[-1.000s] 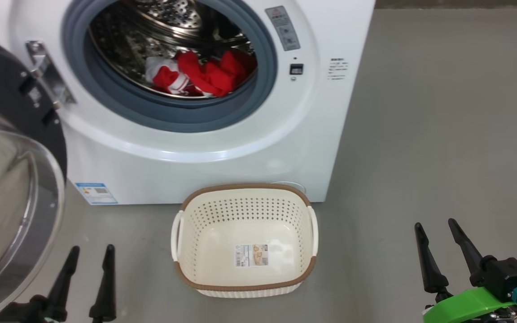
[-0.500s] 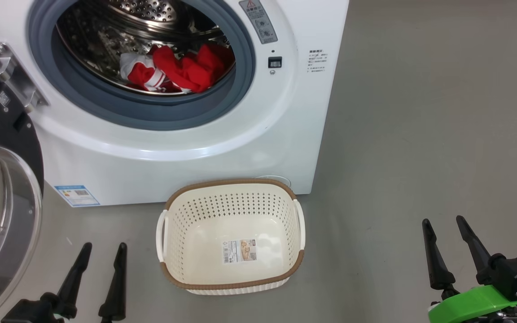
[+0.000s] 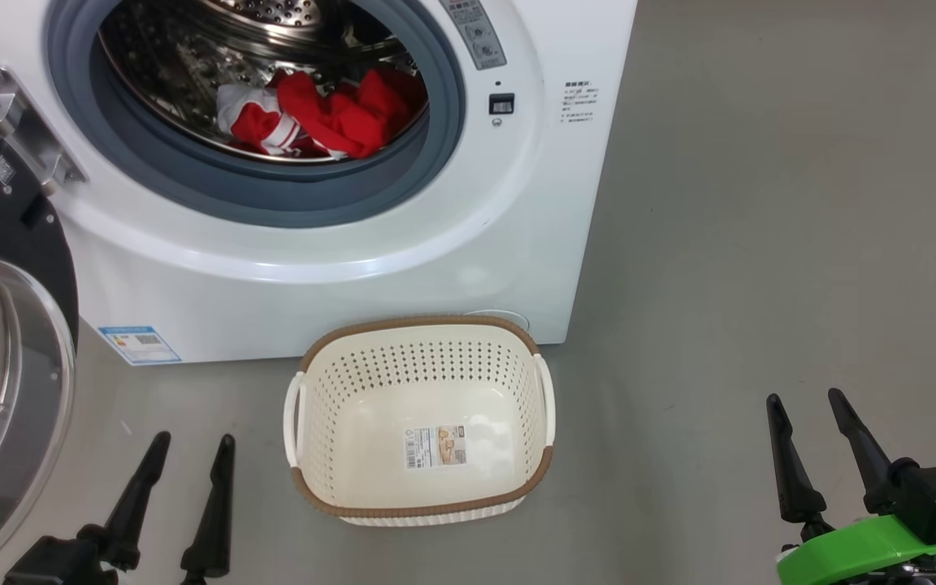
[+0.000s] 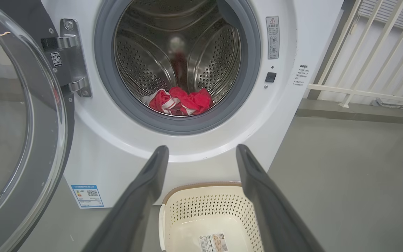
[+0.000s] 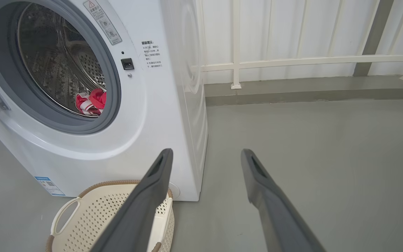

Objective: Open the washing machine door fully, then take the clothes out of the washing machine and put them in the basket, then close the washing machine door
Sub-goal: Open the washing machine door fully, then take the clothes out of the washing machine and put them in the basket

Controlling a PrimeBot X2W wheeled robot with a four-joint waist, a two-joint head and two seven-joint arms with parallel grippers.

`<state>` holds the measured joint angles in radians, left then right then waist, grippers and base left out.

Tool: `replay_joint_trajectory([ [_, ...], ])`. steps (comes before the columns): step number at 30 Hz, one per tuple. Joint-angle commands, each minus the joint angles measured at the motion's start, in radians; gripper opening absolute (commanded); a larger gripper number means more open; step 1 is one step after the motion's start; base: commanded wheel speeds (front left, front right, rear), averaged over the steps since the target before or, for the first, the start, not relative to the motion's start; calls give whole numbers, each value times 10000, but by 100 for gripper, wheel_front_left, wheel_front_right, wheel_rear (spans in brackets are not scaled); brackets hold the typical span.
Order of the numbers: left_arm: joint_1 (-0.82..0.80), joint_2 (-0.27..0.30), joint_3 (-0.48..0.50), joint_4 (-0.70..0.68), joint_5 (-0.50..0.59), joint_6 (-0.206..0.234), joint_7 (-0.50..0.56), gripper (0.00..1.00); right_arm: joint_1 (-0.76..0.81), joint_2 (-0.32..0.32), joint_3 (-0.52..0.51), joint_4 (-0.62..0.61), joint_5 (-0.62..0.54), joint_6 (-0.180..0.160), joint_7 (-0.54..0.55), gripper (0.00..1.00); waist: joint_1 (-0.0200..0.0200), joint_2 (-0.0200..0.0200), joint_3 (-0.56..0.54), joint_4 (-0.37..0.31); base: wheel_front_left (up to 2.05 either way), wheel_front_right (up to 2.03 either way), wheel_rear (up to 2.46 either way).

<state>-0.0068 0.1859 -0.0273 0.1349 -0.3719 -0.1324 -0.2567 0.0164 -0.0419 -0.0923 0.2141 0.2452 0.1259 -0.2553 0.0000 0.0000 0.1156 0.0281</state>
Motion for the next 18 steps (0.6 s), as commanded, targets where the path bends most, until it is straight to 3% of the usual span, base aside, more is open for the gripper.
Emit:
replay_joint_trajectory([
  [1, -424, 288, 287, -293, -80, 17, -51, 100, -220, -83, 212, -260, 8, 48, -65, 100, 0, 0, 26, 9, 0, 0, 0],
  [11, -521, 385, 145, -226, -166, 17, -51, 100, -269, -83, 299, -240, 23, 48, -65, 100, 0, 0, 81, 17, 6, -6, 0],
  [18, -583, 427, 47, -229, -342, 17, -51, 100, -283, -83, 360, -213, 4, 48, -65, 100, 0, 0, 65, 41, 79, -79, 0],
])
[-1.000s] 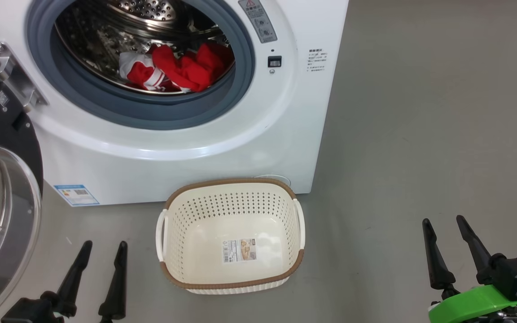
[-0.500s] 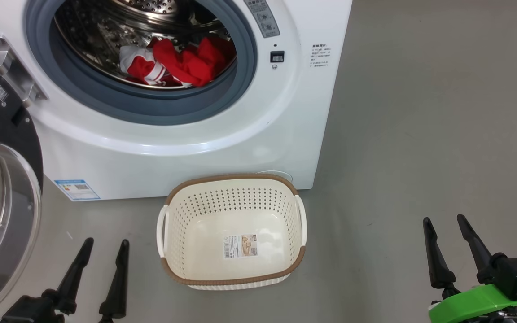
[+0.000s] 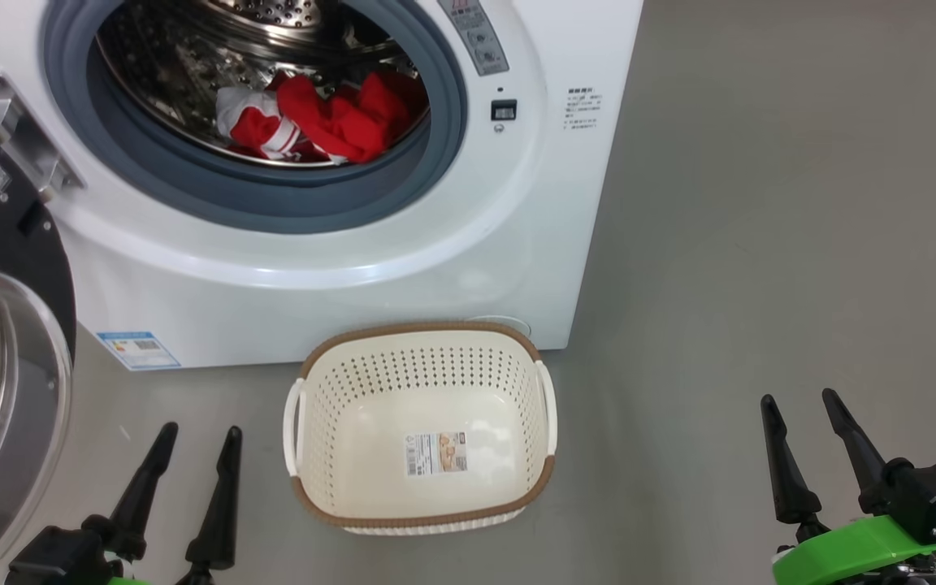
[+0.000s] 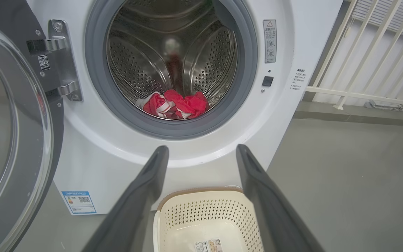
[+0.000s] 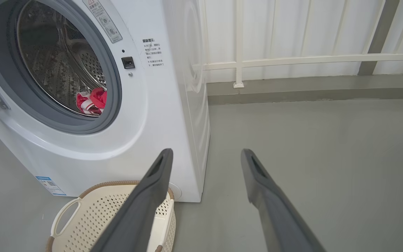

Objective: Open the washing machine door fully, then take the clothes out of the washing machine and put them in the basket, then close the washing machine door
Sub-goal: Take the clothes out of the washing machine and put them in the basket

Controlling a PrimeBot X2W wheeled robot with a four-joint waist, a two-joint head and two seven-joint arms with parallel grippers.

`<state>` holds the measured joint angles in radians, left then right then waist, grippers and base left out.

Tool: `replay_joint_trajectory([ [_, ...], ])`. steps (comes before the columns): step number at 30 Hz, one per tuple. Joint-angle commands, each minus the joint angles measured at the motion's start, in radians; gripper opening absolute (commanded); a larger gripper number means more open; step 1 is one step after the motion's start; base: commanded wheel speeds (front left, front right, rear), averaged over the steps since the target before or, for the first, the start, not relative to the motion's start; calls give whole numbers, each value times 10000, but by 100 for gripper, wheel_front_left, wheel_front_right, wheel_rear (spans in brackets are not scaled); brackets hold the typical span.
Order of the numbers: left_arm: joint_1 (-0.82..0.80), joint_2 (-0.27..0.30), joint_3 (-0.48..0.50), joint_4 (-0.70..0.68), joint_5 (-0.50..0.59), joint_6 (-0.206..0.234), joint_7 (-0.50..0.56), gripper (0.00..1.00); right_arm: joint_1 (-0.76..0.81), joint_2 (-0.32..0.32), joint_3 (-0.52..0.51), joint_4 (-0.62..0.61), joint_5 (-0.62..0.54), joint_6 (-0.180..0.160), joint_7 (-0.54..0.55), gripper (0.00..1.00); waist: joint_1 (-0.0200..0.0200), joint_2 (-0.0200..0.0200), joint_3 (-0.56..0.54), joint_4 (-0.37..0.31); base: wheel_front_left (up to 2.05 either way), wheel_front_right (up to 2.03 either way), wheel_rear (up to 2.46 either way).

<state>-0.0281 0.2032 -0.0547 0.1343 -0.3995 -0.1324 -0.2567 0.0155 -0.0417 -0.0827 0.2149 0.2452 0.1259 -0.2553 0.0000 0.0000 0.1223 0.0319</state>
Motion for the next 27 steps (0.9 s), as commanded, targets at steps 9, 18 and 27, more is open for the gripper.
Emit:
replay_joint_trajectory([
  [9, -393, 241, 283, -202, -99, 17, -51, 100, -247, -85, 365, -180, 6, 48, -65, 100, 0, 0, -59, 81, 118, -118, 0],
  [18, -441, 157, 465, -138, 40, 17, -51, 100, -287, -85, 469, -148, 40, 48, -65, 100, 0, 0, -17, 112, 97, -97, 0],
  [27, -455, 70, 530, -71, 143, 17, -51, 100, -299, -85, 518, -114, 69, 48, -65, 100, 0, 0, 29, 77, 8, -8, 0],
])
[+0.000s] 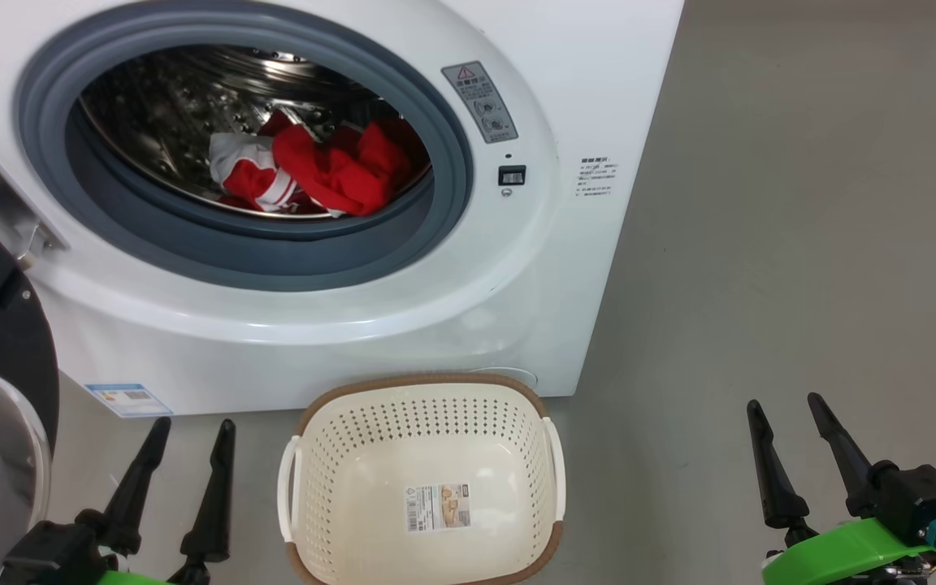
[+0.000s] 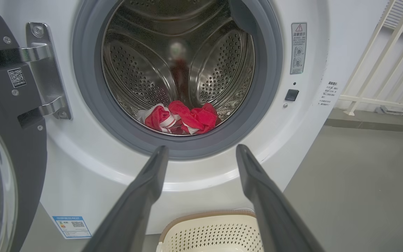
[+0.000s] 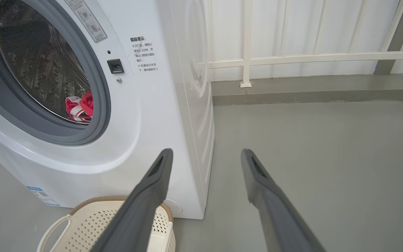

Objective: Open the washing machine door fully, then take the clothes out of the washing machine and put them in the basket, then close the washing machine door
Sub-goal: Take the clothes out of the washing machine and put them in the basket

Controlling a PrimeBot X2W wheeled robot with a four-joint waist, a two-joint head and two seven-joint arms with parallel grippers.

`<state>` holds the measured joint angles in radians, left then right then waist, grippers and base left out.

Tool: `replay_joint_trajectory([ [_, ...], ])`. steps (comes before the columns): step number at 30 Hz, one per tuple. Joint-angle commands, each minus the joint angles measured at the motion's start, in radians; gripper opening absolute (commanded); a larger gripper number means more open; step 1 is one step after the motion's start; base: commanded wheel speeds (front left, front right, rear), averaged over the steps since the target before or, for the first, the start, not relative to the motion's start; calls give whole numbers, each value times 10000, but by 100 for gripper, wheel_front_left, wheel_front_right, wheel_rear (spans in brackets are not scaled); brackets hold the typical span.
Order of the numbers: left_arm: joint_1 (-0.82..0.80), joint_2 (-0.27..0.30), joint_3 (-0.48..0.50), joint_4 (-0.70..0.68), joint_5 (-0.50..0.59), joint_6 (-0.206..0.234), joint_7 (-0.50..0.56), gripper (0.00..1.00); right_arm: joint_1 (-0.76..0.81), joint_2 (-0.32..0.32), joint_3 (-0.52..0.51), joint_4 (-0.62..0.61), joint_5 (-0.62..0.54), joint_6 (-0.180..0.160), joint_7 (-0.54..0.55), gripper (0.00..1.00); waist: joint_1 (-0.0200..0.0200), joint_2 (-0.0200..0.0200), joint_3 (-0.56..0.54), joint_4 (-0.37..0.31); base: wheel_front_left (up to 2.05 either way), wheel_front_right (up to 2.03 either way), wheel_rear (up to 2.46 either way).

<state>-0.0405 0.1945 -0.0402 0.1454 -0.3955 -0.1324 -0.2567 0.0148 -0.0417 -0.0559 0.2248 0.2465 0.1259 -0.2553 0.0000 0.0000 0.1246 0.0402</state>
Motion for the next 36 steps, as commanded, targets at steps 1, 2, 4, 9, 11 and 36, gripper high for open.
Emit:
replay_joint_trajectory([
  [1, -334, 156, 379, -178, 99, 17, -51, 100, -294, -85, 250, -215, 58, 48, -65, 100, 0, 0, 14, -8, 0, 0, 0],
  [2, -339, 156, 371, -174, 91, 17, -51, 100, -293, -85, 252, -215, 60, 48, -65, 100, 0, 0, 24, -9, 0, 0, 0],
  [4, -361, 166, 358, -172, 81, 17, -51, 100, -293, -85, 255, -215, 61, 48, -65, 100, 0, 0, 53, -7, 0, 0, 0],
  [9, -446, 188, 384, -145, 48, 17, -51, 100, -346, -85, 269, -233, 69, 48, -65, 100, 0, 0, 167, 5, 0, 0, 0],
  [11, -471, 206, 329, -100, 25, 17, -51, 100, -374, -85, 280, -238, 71, 48, -65, 100, 0, 0, 211, 6, 0, 0, 0],
  [36, -7055, 408, -1462, 5342, -654, 17, -51, 100, -1670, -85, 697, -485, 284, 48, -65, 100, 0, 0, 2961, -560, 0, 0, 0],
])
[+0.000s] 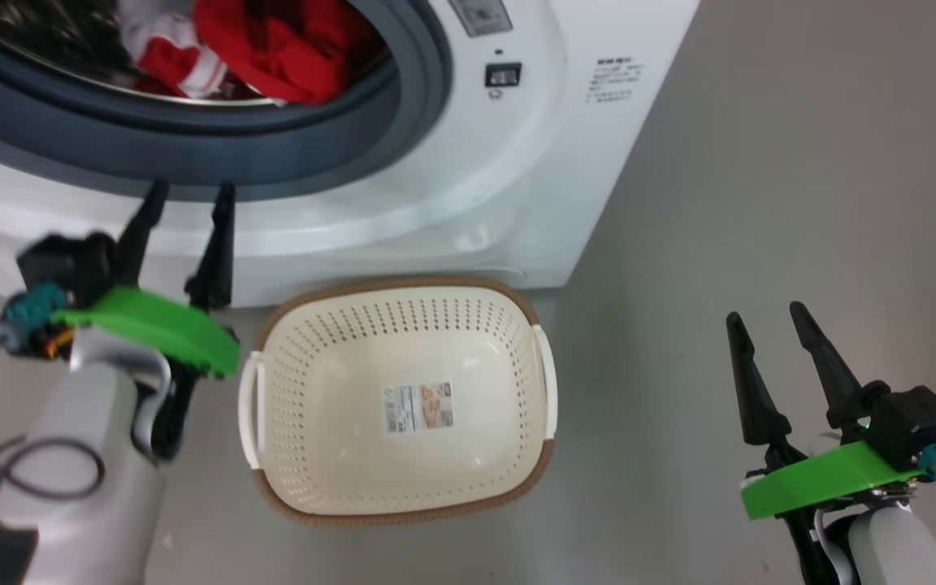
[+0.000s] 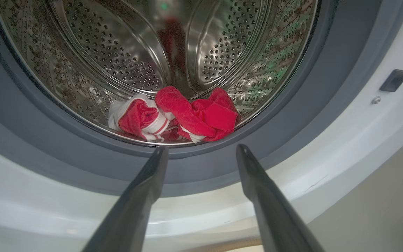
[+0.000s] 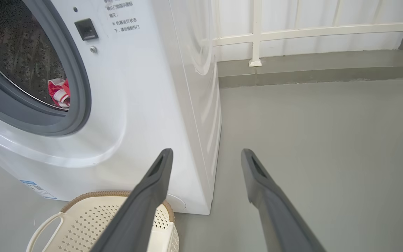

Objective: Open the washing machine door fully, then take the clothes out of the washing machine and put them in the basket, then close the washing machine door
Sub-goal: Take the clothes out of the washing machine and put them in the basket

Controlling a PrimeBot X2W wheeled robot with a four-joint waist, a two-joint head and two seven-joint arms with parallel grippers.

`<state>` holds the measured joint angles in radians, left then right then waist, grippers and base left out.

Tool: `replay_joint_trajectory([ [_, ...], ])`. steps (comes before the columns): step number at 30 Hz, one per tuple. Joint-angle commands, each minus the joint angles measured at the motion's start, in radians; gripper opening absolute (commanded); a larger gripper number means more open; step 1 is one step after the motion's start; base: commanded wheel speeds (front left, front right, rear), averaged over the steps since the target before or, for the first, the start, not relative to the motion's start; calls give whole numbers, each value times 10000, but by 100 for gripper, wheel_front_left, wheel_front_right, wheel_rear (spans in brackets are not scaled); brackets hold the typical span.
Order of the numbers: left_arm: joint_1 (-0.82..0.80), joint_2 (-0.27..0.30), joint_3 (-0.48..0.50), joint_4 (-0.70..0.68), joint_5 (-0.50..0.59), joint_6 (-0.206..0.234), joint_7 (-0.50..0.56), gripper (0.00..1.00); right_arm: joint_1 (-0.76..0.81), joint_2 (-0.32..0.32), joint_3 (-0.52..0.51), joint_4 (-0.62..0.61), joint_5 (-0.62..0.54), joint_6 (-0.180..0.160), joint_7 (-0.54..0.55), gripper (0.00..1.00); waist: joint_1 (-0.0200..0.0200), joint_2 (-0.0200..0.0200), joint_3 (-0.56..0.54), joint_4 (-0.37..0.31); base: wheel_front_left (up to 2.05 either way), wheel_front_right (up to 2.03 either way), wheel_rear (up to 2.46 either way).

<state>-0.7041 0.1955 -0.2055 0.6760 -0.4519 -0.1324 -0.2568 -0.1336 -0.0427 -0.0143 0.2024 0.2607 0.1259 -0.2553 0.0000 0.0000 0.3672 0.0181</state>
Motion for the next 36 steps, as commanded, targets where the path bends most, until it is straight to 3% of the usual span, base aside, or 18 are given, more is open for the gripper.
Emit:
replay_joint_trajectory([
  [1, -740, 412, 74, 386, -192, 17, -49, 100, -230, -75, 309, -273, 167, 48, -65, 100, 0, 0, 644, -394, 0, 0, 0],
  [10, -3312, 755, -1123, 2424, -912, 17, 202, 100, -603, -75, 599, -400, 303, 48, -65, 100, 0, 0, 1489, -781, 0, 0, 0],
  [18, -4983, 883, -1558, 3628, -1698, 17, 674, 100, -872, -75, 752, -497, 391, 48, -65, 100, 0, 0, 2035, -977, 0, 0, 0],
  [36, -6243, 1473, -2316, 4495, -3083, 17, 1167, 100, -1153, -75, 973, -640, 693, 48, -65, 100, 0, 0, 2708, -1512, 0, 0, 0],
])
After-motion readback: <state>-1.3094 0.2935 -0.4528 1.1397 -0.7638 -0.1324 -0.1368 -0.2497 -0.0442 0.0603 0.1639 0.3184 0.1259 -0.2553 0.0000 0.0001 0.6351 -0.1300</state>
